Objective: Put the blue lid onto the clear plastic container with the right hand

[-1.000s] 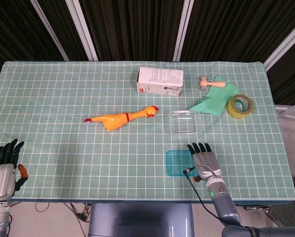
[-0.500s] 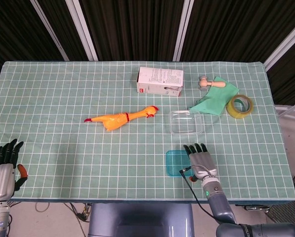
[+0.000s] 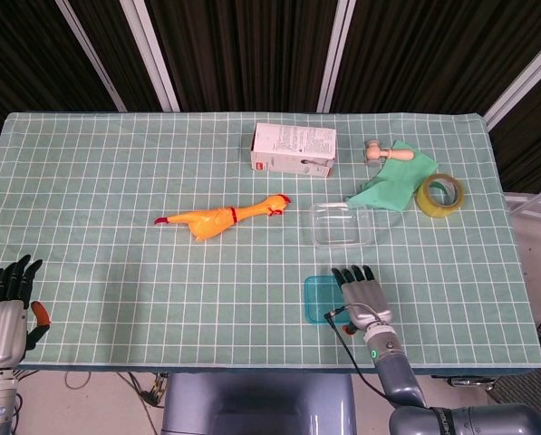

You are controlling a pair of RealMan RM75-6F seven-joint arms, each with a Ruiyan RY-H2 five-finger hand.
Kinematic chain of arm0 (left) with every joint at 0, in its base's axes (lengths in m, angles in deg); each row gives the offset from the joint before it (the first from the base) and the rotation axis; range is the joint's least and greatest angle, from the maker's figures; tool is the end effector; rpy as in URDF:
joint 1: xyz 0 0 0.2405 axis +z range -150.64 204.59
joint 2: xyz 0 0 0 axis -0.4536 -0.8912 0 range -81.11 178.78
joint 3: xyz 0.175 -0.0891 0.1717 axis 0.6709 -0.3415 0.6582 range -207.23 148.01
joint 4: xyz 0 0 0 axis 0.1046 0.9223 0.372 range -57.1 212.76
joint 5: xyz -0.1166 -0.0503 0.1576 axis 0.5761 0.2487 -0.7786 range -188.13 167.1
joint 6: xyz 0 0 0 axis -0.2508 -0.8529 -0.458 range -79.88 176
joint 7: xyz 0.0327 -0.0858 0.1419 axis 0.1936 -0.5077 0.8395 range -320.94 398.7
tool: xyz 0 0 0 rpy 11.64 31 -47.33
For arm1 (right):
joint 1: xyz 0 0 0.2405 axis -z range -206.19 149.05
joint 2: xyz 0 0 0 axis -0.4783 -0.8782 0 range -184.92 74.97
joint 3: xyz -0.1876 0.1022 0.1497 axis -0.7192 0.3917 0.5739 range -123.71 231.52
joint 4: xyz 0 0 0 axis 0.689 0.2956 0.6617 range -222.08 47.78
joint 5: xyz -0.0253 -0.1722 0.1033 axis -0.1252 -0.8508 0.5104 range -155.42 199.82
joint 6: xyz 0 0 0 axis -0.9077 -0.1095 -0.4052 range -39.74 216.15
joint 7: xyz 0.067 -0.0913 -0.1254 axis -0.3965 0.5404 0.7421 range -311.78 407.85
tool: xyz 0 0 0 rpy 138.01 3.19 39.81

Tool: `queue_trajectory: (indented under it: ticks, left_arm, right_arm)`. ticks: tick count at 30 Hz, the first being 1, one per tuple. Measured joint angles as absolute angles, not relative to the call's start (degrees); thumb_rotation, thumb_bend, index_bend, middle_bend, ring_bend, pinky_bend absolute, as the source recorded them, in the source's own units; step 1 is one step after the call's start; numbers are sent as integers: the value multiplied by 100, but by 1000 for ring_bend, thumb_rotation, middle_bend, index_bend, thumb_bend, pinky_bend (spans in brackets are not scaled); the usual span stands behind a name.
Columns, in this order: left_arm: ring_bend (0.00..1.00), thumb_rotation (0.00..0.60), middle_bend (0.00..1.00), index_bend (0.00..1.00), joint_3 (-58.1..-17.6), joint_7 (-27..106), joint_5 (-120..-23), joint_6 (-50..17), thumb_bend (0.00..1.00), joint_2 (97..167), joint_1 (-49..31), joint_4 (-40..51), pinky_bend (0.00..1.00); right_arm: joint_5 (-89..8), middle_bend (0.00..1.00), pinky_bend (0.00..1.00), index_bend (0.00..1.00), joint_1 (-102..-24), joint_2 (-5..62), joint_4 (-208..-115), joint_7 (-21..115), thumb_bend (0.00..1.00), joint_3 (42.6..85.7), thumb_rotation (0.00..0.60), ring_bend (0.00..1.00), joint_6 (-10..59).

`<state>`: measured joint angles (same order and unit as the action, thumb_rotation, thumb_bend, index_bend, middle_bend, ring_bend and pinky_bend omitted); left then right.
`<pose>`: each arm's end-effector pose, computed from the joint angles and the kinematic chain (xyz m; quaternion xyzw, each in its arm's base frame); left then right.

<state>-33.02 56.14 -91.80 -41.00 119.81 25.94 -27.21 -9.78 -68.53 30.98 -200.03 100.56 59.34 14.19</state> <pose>-0.2798 0.1840 0.1324 -0.5436 -0.4238 -0.3765 0.6190 -0.1651 -0.2850 -0.0118 0.7259 -0.4578 0.1901 0.4767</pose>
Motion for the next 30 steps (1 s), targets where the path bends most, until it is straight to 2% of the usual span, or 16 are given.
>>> queue_trajectory:
  ticks: [30]
  left_arm:
    - [0,600,0,93,-3304,5605,-9146,-4105,792,11967,2585,-2727,0]
  right_arm:
    - [-755,156,0,0,-7058,3355,-19742,10031,183,5933,600,0,1378]
